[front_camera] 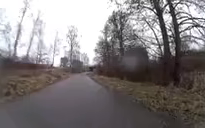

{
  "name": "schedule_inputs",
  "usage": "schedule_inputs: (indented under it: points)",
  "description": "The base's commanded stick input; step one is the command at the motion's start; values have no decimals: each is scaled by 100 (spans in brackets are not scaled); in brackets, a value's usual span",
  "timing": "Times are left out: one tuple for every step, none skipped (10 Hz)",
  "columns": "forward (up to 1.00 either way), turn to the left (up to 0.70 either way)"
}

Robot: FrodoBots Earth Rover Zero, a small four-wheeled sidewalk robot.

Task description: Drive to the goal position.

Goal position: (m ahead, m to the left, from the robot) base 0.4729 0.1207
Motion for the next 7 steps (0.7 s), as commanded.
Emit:
schedule_inputs:
  points:
    - [70,23]
    - [70,34]
    - [67,33]
    - [53,26]
    - [39,19]
    - [25,12]
    - [11,5]
